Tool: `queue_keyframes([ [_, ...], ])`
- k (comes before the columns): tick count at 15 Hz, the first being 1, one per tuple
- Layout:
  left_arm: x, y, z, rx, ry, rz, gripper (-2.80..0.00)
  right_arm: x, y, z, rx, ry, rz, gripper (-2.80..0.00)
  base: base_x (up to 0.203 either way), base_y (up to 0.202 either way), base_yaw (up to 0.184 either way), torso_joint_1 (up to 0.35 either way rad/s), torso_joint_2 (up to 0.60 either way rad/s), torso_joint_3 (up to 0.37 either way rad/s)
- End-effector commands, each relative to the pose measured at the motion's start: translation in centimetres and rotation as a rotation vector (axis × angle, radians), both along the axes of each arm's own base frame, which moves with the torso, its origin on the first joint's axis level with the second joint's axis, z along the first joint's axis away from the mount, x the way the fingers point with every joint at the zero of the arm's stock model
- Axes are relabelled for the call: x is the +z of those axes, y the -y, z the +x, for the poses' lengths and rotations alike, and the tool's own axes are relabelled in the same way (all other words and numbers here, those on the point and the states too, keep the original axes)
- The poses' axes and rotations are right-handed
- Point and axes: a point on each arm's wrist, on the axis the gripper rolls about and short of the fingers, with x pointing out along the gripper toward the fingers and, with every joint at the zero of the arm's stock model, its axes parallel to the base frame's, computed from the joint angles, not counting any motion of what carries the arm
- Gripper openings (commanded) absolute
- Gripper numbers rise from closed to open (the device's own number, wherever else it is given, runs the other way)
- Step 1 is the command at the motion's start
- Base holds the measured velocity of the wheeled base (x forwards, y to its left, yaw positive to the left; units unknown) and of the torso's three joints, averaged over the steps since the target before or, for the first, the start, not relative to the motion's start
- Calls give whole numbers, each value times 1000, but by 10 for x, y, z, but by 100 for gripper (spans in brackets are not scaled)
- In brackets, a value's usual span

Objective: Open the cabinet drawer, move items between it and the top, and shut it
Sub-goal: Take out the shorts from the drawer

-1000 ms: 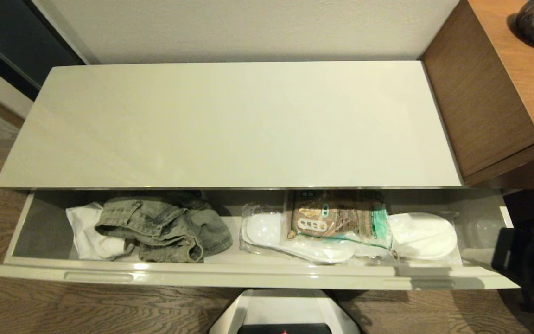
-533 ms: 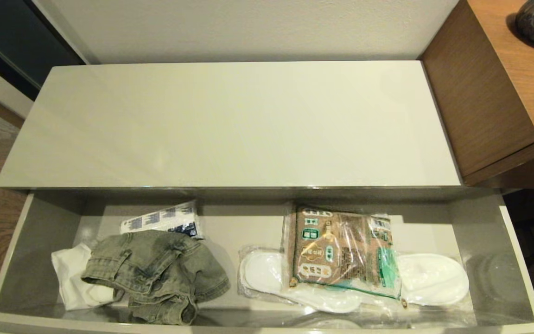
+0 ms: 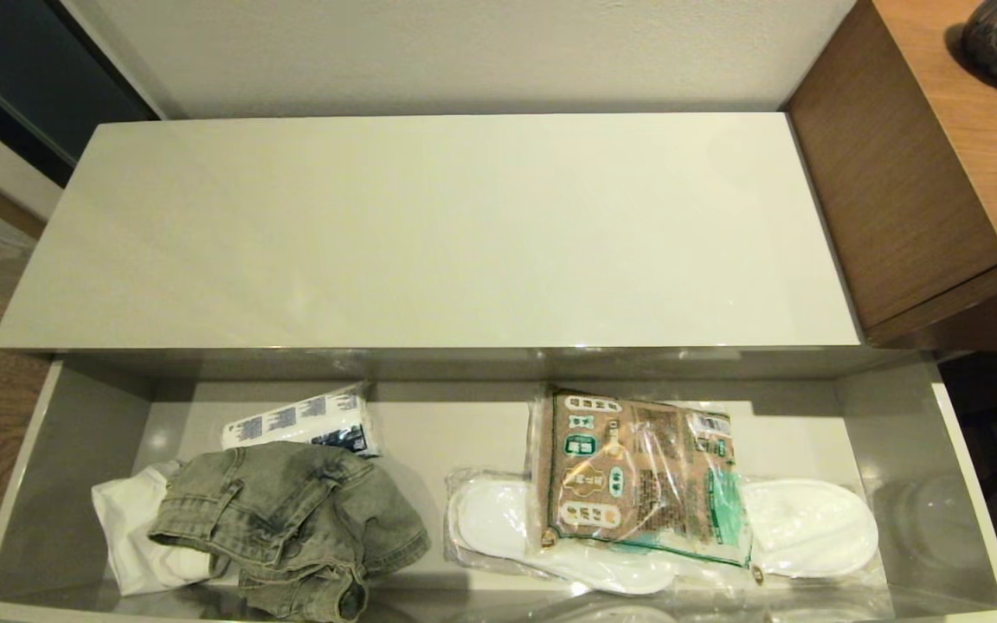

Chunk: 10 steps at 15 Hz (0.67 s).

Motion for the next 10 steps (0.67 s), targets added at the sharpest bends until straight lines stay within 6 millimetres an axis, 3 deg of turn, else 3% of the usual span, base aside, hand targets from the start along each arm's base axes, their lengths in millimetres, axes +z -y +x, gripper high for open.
queue_keyframes([
  [1, 0, 0, 0, 1, -1, 0, -280, -1, 2, -5, -33, 21, -10, -280, 0, 0, 0, 0, 0, 0],
  [4, 0, 0, 0, 1, -1, 0, -280, 6, 8, -31, -144, 67, -28, -280, 0, 0, 0, 0, 0, 0],
  [7, 0, 0, 0, 1, -1, 0, -280, 26, 9, -81, -97, 110, 15, -280, 0, 0, 0, 0, 0, 0],
  [8, 0, 0, 0, 1, -1, 0, -280, 23, 9, -92, -76, 135, 1, -280, 0, 0, 0, 0, 0, 0],
  [10, 0, 0, 0, 2, -3, 0, -280, -3, 8, -100, -31, 103, -74, -280, 0, 0, 0, 0, 0, 0],
])
